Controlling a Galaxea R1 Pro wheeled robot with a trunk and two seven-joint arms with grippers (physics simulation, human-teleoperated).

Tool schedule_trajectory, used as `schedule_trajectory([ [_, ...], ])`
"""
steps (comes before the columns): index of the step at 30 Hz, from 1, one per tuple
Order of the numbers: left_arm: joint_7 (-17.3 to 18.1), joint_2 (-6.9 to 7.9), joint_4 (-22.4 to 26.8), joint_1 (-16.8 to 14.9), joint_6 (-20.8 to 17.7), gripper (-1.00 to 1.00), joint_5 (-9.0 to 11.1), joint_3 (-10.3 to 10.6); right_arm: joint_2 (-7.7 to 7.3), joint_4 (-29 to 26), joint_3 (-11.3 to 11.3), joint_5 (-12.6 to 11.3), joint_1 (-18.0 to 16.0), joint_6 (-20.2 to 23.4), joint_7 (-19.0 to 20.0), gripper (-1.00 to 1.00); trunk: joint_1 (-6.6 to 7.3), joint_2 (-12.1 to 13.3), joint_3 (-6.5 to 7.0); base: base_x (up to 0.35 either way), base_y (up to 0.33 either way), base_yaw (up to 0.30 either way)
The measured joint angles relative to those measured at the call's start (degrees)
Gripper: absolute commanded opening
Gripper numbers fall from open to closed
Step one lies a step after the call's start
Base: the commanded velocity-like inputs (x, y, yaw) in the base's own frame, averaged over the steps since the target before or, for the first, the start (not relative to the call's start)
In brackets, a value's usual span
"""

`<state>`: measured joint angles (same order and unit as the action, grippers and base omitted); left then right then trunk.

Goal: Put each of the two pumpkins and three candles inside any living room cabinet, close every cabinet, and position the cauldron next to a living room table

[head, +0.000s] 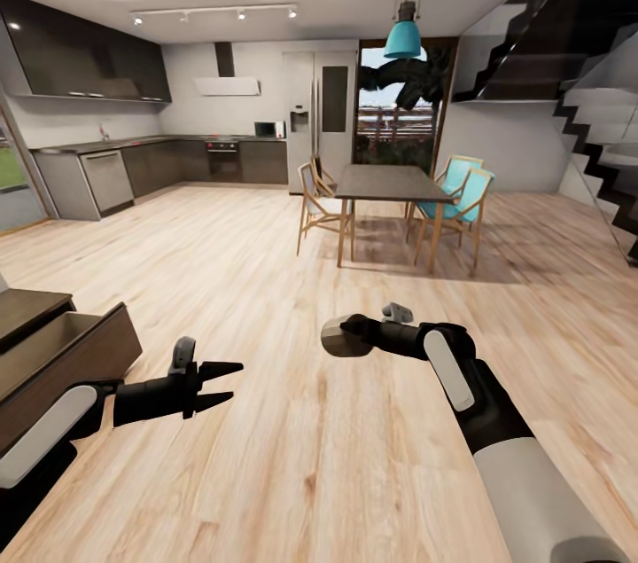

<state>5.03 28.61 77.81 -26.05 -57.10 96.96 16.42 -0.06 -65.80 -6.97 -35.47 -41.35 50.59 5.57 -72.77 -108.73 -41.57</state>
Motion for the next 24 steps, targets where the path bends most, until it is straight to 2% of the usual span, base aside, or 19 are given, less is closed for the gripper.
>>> schedule_trajectory([
  [7,-0.1,-0.11,0.0,0.0,0.1,1.00,0.0,0.0,0.05,0.0,0.0,0.0,0.0,0.0,0.0,-1.00,0.00,0.0,0.00,0.327,-0.110,0.078],
  [24,-0.3,-0.26,0.0,0.0,0.1,1.00,-0.1,0.1,-0.03,0.0,0.0,-0.1,0.0,-0.8,0.0,-1.00,0.00,0.0,0.00,0.318,-0.139,0.284],
])
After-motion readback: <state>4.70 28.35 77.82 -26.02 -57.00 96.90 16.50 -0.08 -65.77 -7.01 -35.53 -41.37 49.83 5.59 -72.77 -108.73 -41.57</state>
